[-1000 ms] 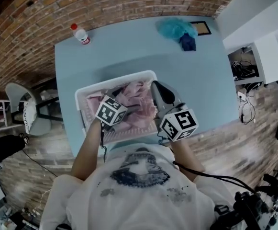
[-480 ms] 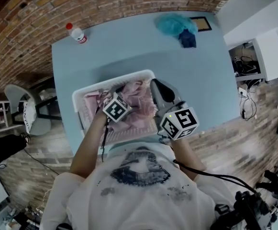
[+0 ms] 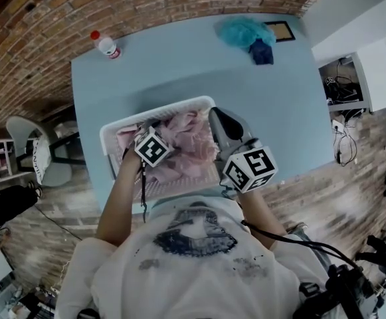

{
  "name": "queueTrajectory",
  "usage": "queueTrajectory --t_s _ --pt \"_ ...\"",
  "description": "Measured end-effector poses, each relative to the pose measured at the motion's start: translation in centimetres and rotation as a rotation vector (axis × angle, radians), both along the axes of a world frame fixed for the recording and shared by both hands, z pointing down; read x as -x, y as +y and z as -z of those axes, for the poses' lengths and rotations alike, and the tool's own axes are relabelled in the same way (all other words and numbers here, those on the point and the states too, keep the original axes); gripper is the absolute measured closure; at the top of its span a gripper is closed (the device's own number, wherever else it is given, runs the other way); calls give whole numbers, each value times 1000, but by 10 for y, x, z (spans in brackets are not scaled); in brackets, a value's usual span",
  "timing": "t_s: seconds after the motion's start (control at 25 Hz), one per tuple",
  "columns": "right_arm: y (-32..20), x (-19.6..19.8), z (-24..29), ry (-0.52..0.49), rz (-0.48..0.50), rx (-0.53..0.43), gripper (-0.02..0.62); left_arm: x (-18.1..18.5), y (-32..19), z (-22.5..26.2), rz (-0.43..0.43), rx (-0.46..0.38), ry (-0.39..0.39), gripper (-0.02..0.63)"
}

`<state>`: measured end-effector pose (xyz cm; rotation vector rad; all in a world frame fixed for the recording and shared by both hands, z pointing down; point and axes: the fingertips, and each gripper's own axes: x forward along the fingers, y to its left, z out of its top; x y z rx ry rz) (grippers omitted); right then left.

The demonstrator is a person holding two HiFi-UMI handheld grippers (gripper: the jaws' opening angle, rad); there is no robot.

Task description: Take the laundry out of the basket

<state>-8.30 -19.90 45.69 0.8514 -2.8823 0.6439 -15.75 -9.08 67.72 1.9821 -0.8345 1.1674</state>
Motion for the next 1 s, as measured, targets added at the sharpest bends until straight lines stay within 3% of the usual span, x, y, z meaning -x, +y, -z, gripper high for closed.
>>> queueTrajectory --t_s 0.2,0.76,1.0 --pt "3 4 -2 -1 9 3 597 2 3 -3 45 9 56 120" --pt "9 12 -6 -9 11 27 597 -1 -8 -38 59 -71 -14 110" --pt "12 14 -4 -16 9 29 597 0 -6 -32 61 -73 5 168"
